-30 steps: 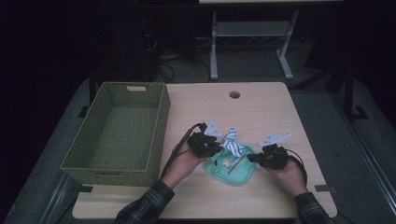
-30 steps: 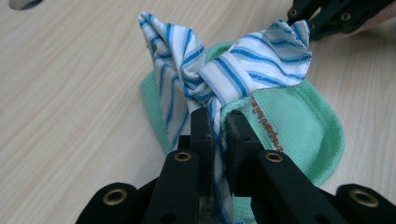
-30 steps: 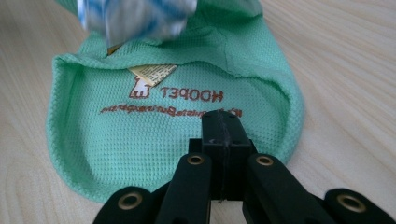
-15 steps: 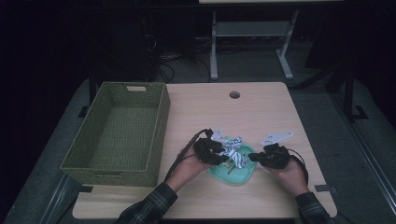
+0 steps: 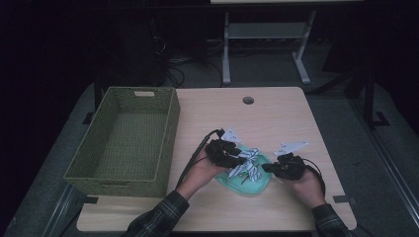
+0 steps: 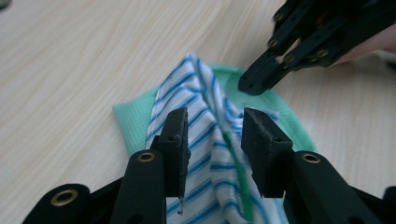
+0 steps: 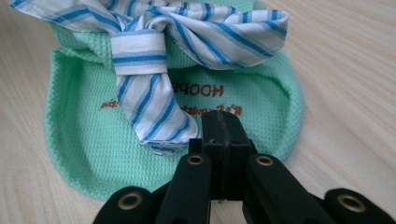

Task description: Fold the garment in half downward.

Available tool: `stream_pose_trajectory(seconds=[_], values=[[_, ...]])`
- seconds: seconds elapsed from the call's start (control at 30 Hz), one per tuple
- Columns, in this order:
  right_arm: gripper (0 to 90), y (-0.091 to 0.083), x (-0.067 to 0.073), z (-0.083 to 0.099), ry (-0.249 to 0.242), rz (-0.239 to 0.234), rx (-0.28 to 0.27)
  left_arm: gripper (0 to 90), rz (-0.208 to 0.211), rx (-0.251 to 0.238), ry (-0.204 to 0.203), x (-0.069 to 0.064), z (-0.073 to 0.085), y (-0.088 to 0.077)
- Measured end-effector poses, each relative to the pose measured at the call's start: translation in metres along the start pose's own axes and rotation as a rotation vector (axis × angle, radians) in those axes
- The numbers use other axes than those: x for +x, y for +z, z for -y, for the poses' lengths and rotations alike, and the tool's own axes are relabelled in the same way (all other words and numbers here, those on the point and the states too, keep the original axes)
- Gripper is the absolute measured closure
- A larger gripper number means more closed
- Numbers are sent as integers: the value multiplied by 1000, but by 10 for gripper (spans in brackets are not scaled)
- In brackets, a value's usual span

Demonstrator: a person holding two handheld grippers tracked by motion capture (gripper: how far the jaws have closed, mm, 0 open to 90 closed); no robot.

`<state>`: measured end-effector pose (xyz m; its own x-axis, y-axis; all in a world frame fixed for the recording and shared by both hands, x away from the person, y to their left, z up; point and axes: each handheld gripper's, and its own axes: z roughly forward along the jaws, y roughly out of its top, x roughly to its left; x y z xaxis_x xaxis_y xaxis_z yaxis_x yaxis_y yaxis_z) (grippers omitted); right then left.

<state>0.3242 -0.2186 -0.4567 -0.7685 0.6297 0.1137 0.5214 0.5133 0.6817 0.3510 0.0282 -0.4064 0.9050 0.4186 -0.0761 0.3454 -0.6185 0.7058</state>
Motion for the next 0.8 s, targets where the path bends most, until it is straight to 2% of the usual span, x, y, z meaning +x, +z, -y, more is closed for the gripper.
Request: stream_pose_trajectory(seconds=[0.17, 0.4, 0.43, 0.5, 0.63, 0.8], values=[[898, 2, 1, 0, 3, 2, 4, 606, -2, 31, -17, 3, 1, 10], [898, 2, 1, 1, -7, 1, 6, 618, 20, 70, -10, 0, 1, 20], [898, 2, 1, 0, -5, 2, 6, 638, 26, 74, -7, -1, 1, 22], [898, 1, 1, 0, -6, 2, 3, 675, 36, 70, -26, -2, 2, 25], [898, 0, 1, 0, 0, 0, 4, 858, 52, 79, -25, -2, 1, 25], [898, -3, 1, 1, 2, 0, -9, 888, 49, 69, -24, -1, 0, 18]])
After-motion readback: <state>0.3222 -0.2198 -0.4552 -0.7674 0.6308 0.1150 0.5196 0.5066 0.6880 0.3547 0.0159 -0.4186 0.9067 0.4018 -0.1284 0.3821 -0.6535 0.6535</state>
